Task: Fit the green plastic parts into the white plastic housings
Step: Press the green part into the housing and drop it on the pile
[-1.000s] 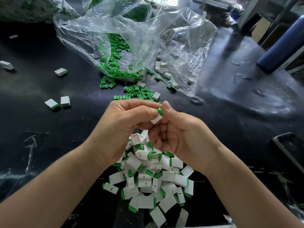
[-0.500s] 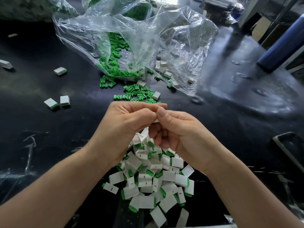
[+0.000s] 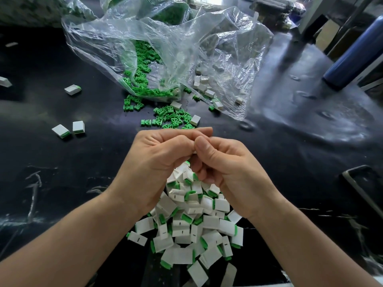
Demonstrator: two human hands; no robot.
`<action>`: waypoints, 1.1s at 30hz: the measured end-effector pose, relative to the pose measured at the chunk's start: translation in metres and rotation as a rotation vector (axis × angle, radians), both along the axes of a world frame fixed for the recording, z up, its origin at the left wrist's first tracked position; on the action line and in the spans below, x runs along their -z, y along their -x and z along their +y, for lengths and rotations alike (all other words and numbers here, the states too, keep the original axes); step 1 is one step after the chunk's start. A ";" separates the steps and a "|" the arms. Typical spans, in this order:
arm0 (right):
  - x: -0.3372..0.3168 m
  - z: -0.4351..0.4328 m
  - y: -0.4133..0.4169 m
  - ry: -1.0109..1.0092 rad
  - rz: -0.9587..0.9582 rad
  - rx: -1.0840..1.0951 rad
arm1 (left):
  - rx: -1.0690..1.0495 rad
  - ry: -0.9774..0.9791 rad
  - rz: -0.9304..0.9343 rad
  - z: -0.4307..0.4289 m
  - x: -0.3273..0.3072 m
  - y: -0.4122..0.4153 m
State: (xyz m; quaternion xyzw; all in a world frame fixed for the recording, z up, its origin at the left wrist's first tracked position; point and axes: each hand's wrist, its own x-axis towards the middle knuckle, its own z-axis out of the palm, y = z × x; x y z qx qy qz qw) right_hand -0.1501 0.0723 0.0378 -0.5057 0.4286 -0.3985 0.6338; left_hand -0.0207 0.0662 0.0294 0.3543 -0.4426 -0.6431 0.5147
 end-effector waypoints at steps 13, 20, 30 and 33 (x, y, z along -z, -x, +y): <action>0.002 0.003 -0.003 0.047 0.010 0.058 | -0.044 -0.036 0.085 0.003 0.001 0.004; 0.001 -0.004 -0.001 -0.005 -0.008 -0.014 | 0.015 -0.025 0.065 -0.002 0.001 -0.001; 0.007 -0.035 0.036 0.038 0.315 0.317 | -0.016 0.050 -0.319 -0.007 -0.007 -0.012; 0.019 -0.044 0.043 0.117 0.545 0.413 | -0.047 0.078 -0.458 -0.006 -0.004 -0.009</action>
